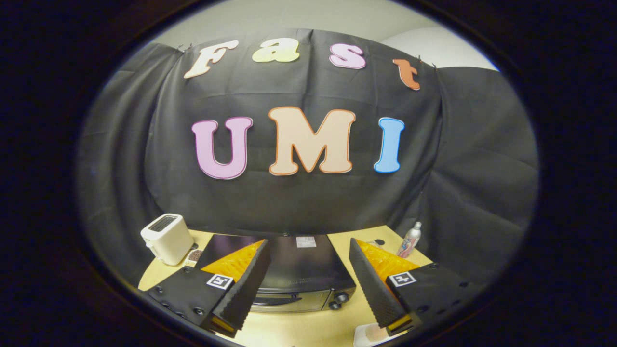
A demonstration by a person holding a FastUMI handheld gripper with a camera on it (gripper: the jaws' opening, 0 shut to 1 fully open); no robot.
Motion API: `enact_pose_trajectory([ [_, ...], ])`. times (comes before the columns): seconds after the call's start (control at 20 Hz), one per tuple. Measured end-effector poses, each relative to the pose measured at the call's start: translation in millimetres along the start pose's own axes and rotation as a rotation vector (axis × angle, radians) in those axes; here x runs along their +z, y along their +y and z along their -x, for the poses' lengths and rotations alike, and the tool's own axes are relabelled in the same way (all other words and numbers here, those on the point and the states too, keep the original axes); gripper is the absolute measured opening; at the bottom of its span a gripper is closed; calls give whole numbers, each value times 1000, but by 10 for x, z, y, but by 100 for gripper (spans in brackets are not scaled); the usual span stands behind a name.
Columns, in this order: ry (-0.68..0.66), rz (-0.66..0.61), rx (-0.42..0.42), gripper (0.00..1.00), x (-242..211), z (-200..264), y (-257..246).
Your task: Open the toaster oven, put the food inside, and close the toaster oven door.
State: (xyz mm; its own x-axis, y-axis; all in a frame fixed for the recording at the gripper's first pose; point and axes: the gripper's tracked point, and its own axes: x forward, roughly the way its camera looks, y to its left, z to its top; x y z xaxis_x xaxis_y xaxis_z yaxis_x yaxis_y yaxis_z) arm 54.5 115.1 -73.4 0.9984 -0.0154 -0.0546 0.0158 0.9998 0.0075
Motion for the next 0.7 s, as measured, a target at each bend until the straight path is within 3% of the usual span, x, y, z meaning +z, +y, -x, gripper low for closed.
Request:
enact_pose_trajectory([
  [0.15,18,16,-7,100,-376,-131,98],
  [0.7,14,-18,102,100,-1266,-430,519],
])
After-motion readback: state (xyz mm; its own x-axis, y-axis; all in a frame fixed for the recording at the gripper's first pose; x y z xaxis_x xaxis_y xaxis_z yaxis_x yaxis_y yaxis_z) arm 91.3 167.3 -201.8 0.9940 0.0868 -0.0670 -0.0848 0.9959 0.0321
